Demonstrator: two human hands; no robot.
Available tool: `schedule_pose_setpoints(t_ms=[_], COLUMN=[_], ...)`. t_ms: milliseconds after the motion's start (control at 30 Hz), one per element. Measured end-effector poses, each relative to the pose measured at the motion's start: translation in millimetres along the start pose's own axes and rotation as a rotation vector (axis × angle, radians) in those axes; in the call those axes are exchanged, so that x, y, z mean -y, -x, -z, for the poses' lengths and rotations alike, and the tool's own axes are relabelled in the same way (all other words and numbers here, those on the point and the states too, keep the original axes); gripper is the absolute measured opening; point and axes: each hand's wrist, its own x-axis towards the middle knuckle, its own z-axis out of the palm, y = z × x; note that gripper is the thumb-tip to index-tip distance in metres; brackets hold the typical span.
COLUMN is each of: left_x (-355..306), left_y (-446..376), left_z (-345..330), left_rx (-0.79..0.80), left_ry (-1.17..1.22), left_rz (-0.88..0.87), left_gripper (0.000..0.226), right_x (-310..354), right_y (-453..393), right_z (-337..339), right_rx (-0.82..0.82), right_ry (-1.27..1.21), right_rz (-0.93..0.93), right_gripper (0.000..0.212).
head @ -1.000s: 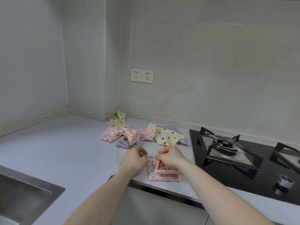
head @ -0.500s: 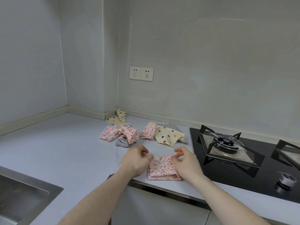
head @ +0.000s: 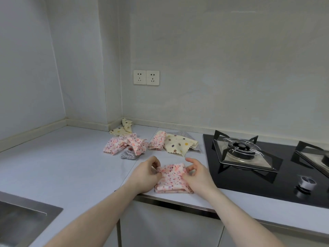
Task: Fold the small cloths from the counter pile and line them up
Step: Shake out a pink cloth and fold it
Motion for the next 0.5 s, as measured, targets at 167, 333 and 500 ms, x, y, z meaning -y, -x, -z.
schedule_pose_setpoints(t_ms=[167, 333, 500], left_x=[2.9, 0.5, -1.7], left_y=[1.3, 1.3, 4.1], left_z=[0.3, 0.8, 1.3], left_rx=[-0.068, -0.162, -0.175], left_ry=[0.161, 0.166, 0.205], left_rz=[-0.042, -0.037, -0.014], left_gripper=[0.031, 0.024, 0.025], right_x=[-0.1, -2.6, -3.1], right_y=[5.5, 3.5, 3.5], right_z=[3.3, 2.1, 2.4], right_rx=[-0.043, -0.068, -0.105], right_ry=[-0.109, -0.147, -0.114], right_rz=[0.077, 0.050, 0.021], right_gripper=[0.034, 0.017, 0.020])
